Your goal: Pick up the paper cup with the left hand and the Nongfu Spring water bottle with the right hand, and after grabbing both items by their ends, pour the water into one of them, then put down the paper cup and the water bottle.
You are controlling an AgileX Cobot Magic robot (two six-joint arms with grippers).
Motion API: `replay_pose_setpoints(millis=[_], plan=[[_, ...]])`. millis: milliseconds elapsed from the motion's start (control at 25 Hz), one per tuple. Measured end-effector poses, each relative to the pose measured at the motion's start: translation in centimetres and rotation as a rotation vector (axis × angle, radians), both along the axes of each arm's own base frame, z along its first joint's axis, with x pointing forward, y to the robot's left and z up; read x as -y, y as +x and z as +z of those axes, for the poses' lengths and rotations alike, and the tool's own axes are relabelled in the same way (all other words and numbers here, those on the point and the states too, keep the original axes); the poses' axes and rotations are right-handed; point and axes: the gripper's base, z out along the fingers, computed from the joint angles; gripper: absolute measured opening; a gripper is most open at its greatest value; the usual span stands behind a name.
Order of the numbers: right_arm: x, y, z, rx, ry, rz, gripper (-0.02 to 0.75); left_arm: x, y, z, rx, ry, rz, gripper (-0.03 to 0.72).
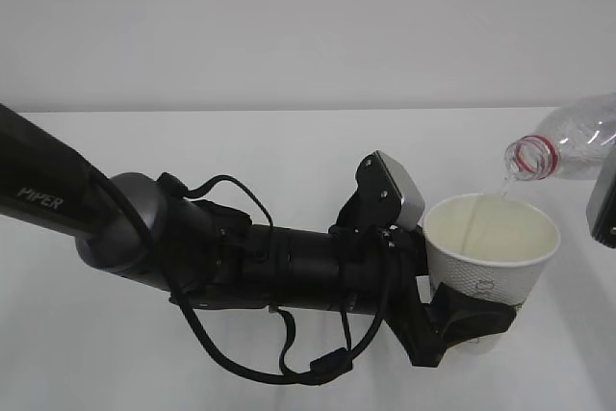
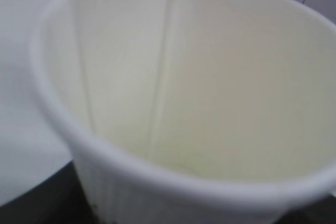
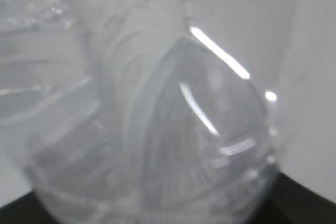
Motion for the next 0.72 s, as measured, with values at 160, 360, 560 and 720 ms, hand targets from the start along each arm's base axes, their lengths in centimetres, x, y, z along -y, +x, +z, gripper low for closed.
replay_pose_setpoints(millis=[160,360,560,720], plan=[[0.00,0.00,0.00,0.000,-0.002,0.000,0.462,0.00,0.00,0.00,0.000,0.000,0.000,0.528],[0.00,0.00,0.02,0.002,-0.002,0.000,0.461,0.00,0.00,0.00,0.000,0.000,0.000,0.527],[0.00,0.01,0.03,0.004,-0.002,0.000,0.461,0.00,0.00,0.00,0.000,0.000,0.000,0.527],[0.00,0.01,0.03,0.004,-0.002,0.000,0.461,0.00,0.00,0.00,0.000,0.000,0.000,0.524]])
